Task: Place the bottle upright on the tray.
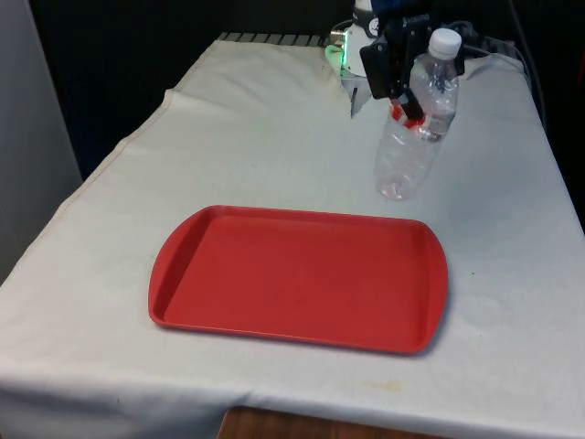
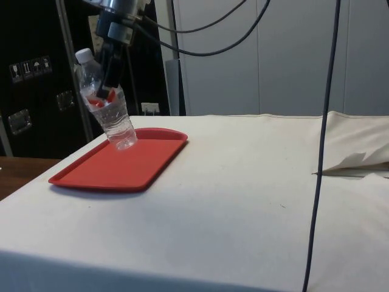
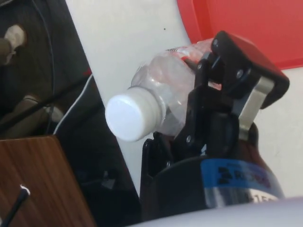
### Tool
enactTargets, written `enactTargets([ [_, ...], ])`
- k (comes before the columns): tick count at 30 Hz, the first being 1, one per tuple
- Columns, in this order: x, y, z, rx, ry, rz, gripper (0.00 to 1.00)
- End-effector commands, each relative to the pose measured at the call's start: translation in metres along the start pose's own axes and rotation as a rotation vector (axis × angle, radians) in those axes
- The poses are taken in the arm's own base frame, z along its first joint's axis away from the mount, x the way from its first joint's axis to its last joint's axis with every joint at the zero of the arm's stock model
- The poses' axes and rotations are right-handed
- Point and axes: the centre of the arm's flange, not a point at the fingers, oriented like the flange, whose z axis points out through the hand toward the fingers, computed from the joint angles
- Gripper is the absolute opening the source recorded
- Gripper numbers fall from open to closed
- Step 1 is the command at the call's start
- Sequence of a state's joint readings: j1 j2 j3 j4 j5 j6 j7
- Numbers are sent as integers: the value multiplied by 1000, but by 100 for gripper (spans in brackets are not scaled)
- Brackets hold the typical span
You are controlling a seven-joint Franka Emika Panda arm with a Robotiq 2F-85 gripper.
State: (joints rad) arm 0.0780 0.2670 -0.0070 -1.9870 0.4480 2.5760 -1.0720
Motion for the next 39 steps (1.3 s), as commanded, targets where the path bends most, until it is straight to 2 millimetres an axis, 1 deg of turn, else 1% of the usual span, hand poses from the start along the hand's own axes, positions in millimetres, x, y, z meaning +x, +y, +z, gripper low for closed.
enactTargets([
  [1, 3, 1, 1, -1, 14, -11, 0],
  [3, 1, 1, 0, 1, 4, -12, 0],
  [4, 3, 2, 1, 0, 18, -23, 0],
  [11, 5, 7, 5, 7, 27, -71, 0],
  [12, 2, 6, 6, 6, 16, -62, 0],
  [14, 5, 8, 8, 9, 31, -88, 0],
  [22, 3, 14, 12, 11, 41, -124, 0],
  [39, -24, 37, 21, 17, 89, -210, 0],
])
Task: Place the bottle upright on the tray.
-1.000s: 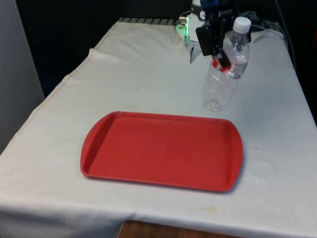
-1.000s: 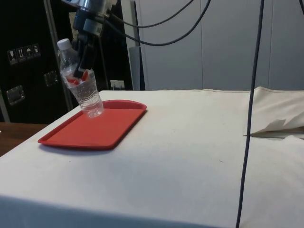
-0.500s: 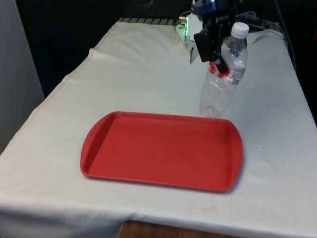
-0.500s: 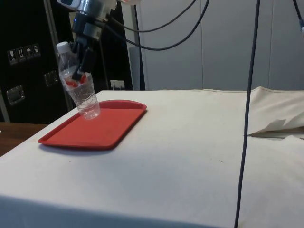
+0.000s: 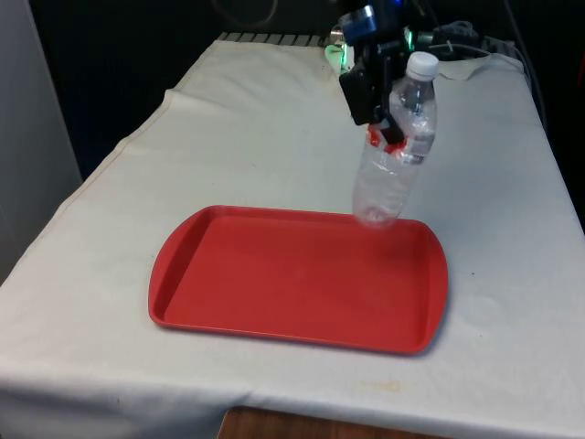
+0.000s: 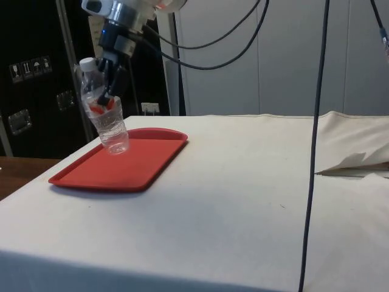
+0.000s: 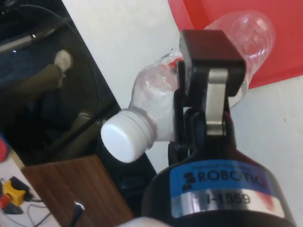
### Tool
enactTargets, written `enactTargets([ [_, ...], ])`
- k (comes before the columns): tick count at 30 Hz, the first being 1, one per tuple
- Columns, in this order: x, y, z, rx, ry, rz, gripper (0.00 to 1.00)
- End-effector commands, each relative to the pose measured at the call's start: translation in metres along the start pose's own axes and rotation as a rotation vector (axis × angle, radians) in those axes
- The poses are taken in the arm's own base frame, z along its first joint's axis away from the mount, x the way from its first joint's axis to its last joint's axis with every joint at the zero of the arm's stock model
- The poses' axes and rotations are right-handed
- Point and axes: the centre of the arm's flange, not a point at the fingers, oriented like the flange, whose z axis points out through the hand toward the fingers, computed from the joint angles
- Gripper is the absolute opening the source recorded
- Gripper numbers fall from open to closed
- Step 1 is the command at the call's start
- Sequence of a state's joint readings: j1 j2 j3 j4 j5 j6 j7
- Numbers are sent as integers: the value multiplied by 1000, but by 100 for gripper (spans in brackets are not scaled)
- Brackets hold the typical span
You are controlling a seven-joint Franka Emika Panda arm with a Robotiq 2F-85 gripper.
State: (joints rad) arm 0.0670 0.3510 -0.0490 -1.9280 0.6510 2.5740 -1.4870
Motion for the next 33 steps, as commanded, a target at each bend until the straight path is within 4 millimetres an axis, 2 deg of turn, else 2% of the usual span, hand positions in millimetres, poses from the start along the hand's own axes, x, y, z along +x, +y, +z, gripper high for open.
enactTargets([
  [1, -2, 1, 1, 0, 3, -4, 0],
  [21, -31, 23, 19, -4, 54, -101, 0],
  [33, -52, 30, 20, 2, 73, -128, 0],
])
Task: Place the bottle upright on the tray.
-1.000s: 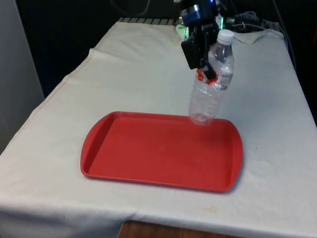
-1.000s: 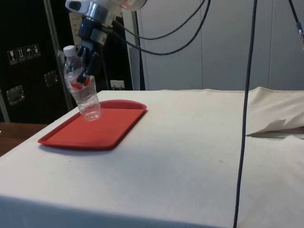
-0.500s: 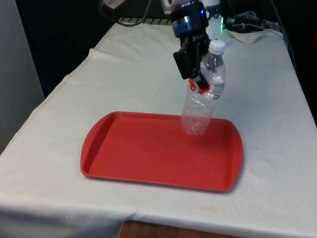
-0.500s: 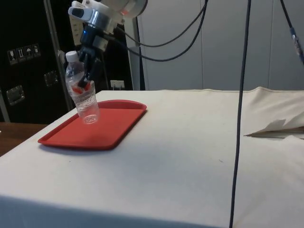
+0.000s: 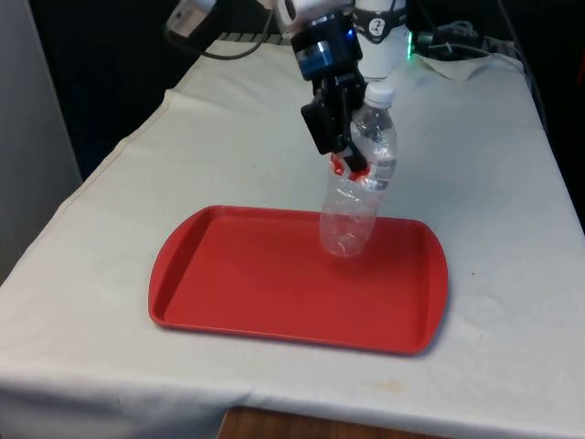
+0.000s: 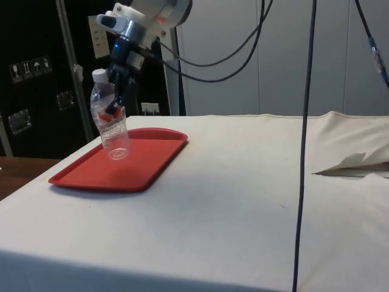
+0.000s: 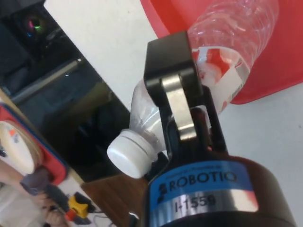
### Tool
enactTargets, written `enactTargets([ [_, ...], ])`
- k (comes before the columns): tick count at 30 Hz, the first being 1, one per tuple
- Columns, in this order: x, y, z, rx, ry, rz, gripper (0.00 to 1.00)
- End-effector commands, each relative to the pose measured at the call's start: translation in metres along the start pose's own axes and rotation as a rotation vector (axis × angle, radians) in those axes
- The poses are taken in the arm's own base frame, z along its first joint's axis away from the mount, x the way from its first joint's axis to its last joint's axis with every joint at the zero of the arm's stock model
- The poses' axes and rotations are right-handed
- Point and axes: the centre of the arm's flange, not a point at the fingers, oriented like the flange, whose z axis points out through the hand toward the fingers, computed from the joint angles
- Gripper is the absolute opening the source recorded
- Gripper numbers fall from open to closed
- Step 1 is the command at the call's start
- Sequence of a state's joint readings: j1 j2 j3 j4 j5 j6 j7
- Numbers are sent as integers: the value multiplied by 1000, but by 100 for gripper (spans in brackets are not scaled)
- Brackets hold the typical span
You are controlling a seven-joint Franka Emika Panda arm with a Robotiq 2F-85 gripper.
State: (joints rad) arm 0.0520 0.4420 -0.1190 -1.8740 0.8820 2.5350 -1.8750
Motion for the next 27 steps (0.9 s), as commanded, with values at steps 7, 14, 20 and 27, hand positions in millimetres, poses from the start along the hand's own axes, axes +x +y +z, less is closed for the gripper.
enactTargets([
  [7, -11, 5, -1, -11, 62, 1, 0],
  [14, -19, 9, 2, -4, 93, 8, 0],
  [20, -23, 15, 5, 5, 95, 12, 0],
  [27, -31, 21, 10, 18, 94, 22, 0],
])
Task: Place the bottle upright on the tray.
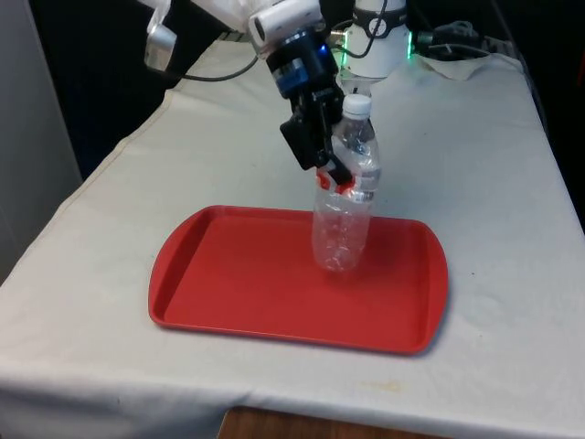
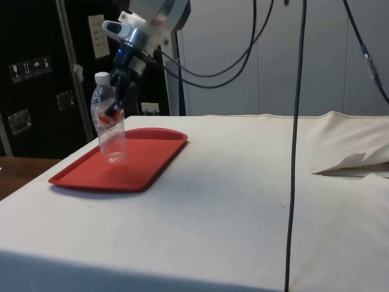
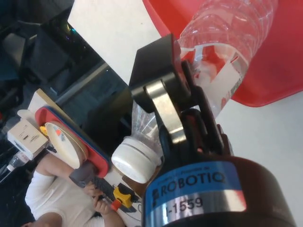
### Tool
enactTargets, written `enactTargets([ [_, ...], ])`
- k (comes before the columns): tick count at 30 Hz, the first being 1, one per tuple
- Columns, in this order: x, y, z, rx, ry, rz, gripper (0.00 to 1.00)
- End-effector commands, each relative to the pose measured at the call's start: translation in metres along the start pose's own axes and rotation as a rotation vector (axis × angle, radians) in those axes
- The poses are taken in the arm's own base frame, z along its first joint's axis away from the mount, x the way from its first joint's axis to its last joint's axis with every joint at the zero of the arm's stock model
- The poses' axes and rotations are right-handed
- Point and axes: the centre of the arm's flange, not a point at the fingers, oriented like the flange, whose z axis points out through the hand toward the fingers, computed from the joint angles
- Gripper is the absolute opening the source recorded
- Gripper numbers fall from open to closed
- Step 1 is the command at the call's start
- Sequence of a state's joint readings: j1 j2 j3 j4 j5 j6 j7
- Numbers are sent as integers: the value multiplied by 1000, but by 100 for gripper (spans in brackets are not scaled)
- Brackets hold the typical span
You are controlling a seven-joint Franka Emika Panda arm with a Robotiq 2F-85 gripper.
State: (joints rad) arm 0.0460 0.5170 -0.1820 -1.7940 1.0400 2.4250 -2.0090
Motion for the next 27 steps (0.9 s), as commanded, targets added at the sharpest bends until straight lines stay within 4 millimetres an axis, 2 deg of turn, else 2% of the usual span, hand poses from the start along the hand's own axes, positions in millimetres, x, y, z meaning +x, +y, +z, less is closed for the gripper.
enactTargets([
  [1, -2, 3, 1, -1, 6, 3, 0],
  [22, -6, 3, 1, 28, 17, 14, 0],
  [27, -13, 5, -1, 39, 51, 33, 0],
])
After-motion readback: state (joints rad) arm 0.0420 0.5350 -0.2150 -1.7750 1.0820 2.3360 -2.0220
